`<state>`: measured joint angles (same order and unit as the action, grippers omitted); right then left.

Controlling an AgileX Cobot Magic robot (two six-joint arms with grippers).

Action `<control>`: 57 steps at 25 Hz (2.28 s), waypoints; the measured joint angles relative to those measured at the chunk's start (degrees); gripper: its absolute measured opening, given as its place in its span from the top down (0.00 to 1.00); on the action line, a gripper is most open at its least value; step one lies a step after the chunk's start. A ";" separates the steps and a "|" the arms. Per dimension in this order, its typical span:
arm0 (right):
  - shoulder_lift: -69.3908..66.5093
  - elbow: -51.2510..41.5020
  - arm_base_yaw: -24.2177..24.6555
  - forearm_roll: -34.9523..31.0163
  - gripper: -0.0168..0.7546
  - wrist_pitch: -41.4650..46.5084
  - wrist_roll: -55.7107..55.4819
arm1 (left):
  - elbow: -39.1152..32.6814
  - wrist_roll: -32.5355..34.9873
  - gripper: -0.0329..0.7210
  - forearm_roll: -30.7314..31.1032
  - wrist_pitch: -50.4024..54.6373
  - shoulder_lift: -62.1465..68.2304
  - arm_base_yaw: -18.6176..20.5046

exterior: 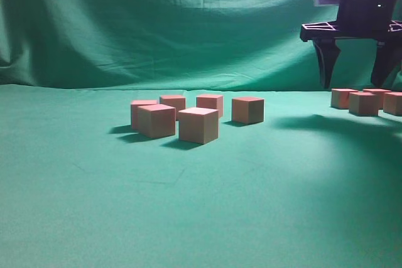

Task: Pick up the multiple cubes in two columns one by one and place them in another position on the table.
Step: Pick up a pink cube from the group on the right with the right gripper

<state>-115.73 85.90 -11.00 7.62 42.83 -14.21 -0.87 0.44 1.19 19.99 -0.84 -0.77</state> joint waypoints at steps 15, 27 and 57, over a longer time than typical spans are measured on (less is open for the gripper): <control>-0.03 0.13 0.00 2.90 0.25 -0.33 0.00 | 0.00 0.00 0.96 0.00 0.00 0.00 0.00; -1.50 0.13 1.39 2.48 0.25 0.00 0.00 | 0.00 0.00 0.96 0.00 0.00 0.00 0.00; -4.14 6.49 1.39 0.28 0.64 4.31 1.26 | 0.00 0.00 0.96 0.00 0.00 0.00 0.00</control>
<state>-119.87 92.39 -9.61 7.90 47.14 -12.95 -0.87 0.44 1.19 19.99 -0.84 -0.77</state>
